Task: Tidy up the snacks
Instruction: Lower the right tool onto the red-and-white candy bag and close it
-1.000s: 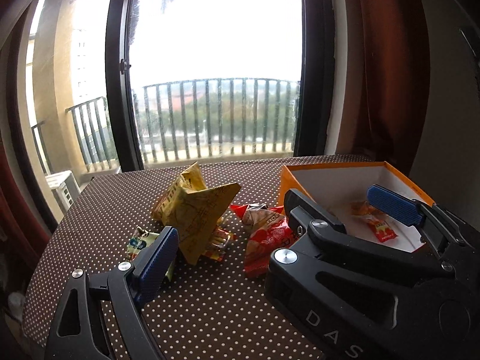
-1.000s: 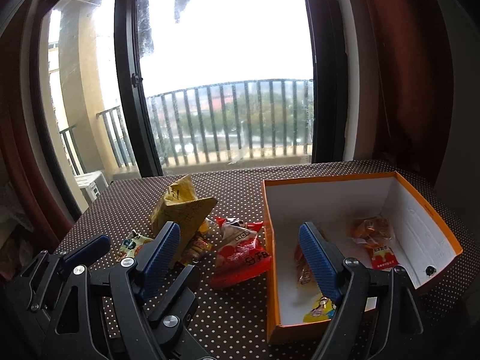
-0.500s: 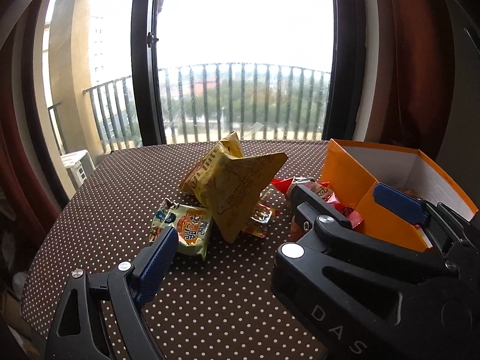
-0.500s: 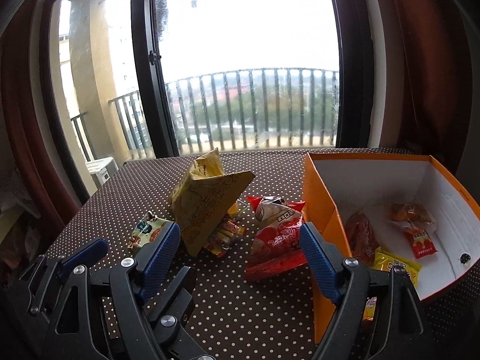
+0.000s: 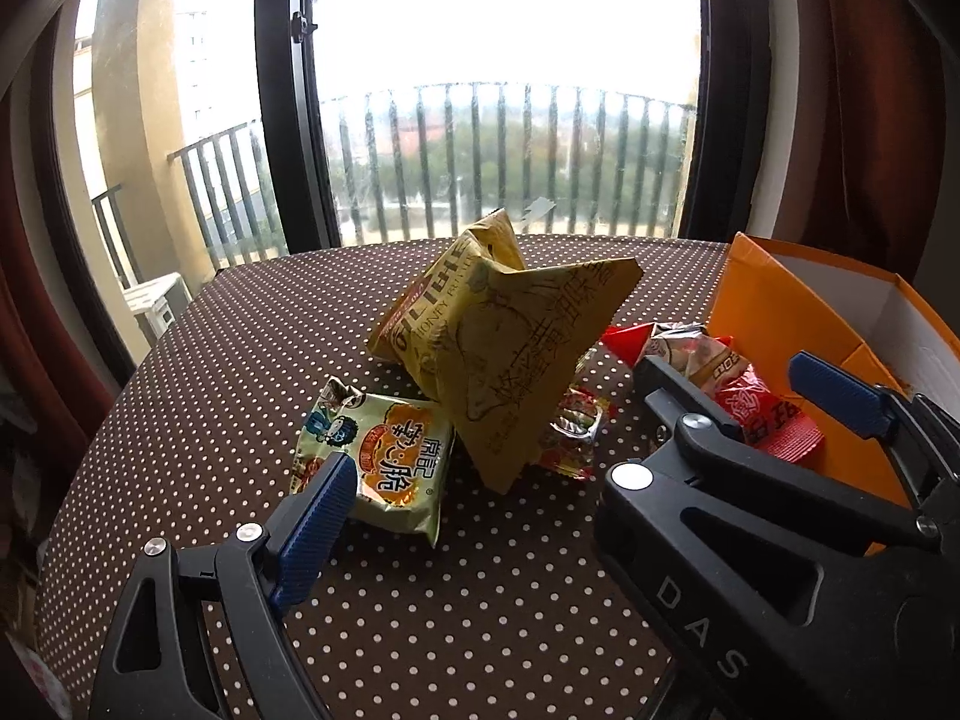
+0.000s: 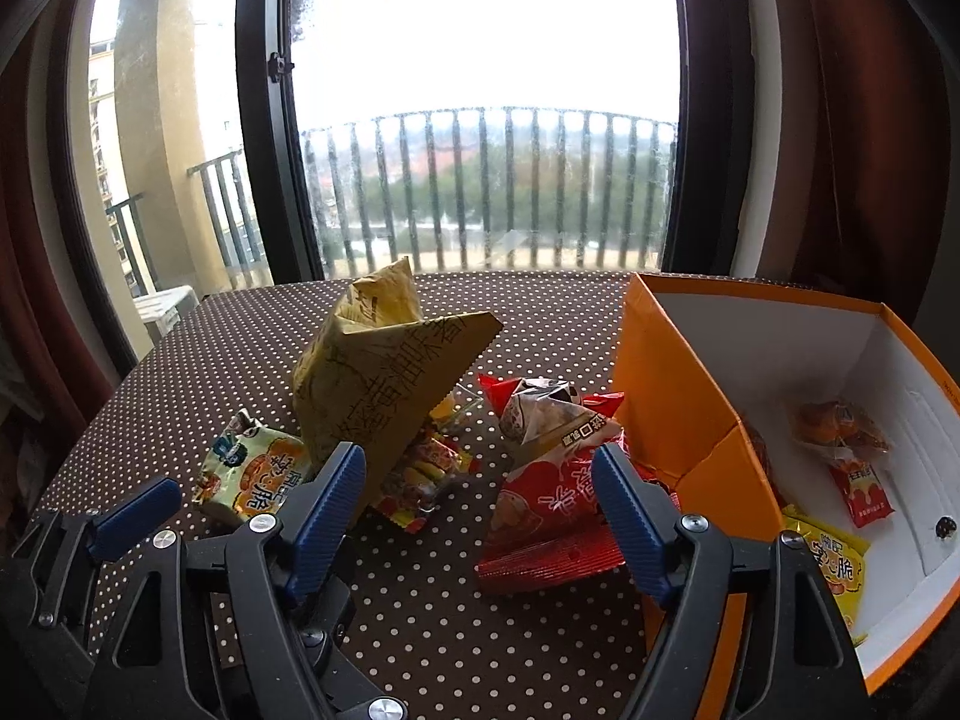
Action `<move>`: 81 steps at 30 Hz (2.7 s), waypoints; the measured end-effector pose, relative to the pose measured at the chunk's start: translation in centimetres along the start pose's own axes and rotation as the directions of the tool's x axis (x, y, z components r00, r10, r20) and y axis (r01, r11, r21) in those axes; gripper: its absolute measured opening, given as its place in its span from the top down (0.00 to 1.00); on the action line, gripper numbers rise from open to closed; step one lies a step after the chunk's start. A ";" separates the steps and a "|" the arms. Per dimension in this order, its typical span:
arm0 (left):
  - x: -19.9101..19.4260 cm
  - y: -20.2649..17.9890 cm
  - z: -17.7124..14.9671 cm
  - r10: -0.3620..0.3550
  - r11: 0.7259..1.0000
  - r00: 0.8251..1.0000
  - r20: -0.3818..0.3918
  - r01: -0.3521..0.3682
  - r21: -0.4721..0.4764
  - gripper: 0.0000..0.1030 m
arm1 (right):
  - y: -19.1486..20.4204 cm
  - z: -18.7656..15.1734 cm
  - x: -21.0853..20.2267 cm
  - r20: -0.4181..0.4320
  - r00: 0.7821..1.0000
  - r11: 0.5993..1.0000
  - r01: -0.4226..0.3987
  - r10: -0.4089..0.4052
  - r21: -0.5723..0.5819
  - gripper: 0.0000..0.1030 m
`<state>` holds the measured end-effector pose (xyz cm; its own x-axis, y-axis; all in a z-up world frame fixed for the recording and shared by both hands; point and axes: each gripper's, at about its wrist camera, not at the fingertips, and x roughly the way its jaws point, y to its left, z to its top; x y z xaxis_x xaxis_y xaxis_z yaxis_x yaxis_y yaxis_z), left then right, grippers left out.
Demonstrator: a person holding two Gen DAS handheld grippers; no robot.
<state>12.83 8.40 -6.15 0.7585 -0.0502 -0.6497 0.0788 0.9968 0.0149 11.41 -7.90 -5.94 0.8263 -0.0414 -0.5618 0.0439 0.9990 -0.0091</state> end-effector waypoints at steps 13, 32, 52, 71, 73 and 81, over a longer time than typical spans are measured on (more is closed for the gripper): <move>4.9 -0.1 1.5 0.002 1.000 0.997 -0.074 0.000 0.026 0.14 | -0.5 0.6 4.3 -0.071 0.994 0.996 0.085 -0.083 0.033 0.23; 7.4 1.2 -0.5 0.045 0.999 0.987 -0.153 -0.039 0.036 0.15 | 1.0 -0.5 6.0 -0.253 0.966 0.998 -0.055 0.063 0.039 0.21; 4.9 2.1 1.6 0.055 0.998 0.995 -0.086 -0.054 0.008 0.14 | 1.6 1.7 2.6 -0.161 0.987 1.000 0.017 -0.013 0.025 0.21; 10.7 2.4 3.1 0.107 0.994 0.979 -0.175 -0.103 0.032 0.18 | -0.6 2.7 9.4 -0.256 0.961 0.986 0.138 -0.109 0.099 0.27; 10.7 2.5 2.9 0.099 0.995 0.980 -0.175 -0.094 0.035 0.18 | -0.5 2.7 9.3 -0.252 0.961 0.986 0.137 -0.110 0.092 0.33; 9.5 2.9 2.2 0.073 0.997 0.985 -0.159 -0.072 0.014 0.17 | -0.5 1.7 8.4 -0.218 0.972 0.991 0.107 -0.088 0.078 0.64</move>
<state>21.63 10.65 -10.59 0.6497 0.0334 -0.7594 0.0334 0.9968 0.0725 19.29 -8.77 -9.30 0.6767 -0.1242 -0.7257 0.1756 0.9844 -0.0047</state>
